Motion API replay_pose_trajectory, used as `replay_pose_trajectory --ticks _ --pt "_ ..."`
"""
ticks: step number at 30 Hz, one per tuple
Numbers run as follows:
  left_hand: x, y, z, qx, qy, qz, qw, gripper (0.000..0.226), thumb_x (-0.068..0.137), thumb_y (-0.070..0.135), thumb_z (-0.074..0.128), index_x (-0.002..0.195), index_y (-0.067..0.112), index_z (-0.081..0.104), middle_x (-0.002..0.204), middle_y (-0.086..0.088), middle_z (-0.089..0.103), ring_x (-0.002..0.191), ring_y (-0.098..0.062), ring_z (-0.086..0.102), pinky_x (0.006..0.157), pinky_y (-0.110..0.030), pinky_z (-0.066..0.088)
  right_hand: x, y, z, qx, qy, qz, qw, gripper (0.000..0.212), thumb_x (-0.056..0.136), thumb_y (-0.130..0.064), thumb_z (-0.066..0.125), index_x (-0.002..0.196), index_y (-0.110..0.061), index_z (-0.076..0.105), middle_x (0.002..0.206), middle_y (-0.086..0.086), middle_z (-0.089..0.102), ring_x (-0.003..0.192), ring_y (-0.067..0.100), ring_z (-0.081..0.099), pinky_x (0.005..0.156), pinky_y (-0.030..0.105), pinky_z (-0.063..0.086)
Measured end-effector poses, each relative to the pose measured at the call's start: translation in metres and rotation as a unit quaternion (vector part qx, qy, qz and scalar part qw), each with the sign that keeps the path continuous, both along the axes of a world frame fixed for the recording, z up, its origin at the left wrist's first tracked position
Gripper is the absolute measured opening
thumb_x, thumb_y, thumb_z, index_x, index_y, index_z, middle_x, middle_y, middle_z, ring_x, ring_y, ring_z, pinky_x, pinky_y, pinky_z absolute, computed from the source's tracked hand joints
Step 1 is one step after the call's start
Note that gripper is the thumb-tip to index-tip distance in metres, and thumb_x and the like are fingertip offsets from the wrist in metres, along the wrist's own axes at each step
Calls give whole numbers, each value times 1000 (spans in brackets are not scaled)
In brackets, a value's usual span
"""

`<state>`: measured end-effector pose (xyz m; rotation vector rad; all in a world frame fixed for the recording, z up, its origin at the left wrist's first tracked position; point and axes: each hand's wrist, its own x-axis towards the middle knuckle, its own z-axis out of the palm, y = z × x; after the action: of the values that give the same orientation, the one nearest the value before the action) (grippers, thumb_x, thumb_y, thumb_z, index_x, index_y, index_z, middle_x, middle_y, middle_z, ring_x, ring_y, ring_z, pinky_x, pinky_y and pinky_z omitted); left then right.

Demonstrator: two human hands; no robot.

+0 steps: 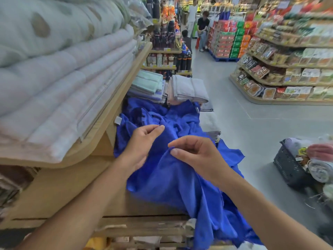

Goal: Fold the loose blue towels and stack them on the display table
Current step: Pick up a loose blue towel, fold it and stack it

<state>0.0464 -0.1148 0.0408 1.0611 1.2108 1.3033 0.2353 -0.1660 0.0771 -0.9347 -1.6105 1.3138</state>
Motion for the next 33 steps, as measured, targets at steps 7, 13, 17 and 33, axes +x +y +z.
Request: replay_pose_trajectory --ticks 7,13,17,33 --pt "12 -50 7 45 33 -42 998 29 91 44 63 99 21 79 102 -10 78 100 -19 70 97 -43 52 -6 12 -5 121 -91 -124 981 16 89 -15 77 86 -31 76 87 -8 73 69 10 66 67 23 52" --pt "7 -60 20 86 79 -63 991 28 85 43 74 107 25 75 107 5 78 109 -11 71 91 -19 53 -5 20 -3 154 -112 -135 972 11 86 -32 80 83 -34 70 91 -11 69 75 13 66 65 23 51" --pt "6 -54 38 96 104 -45 989 25 94 33 68 111 14 72 102 3 77 100 -10 70 93 -30 53 0 26 12 129 -83 -68 986 20 94 -33 71 79 -23 63 71 -16 63 68 2 58 65 22 42" --pt "25 -5 208 269 270 -15 924 17 101 31 62 92 24 75 93 -16 73 75 -14 58 67 -28 45 48 26 98 113 -126 6 986 12 84 -22 76 73 -20 70 74 12 57 72 21 48 70 38 34"
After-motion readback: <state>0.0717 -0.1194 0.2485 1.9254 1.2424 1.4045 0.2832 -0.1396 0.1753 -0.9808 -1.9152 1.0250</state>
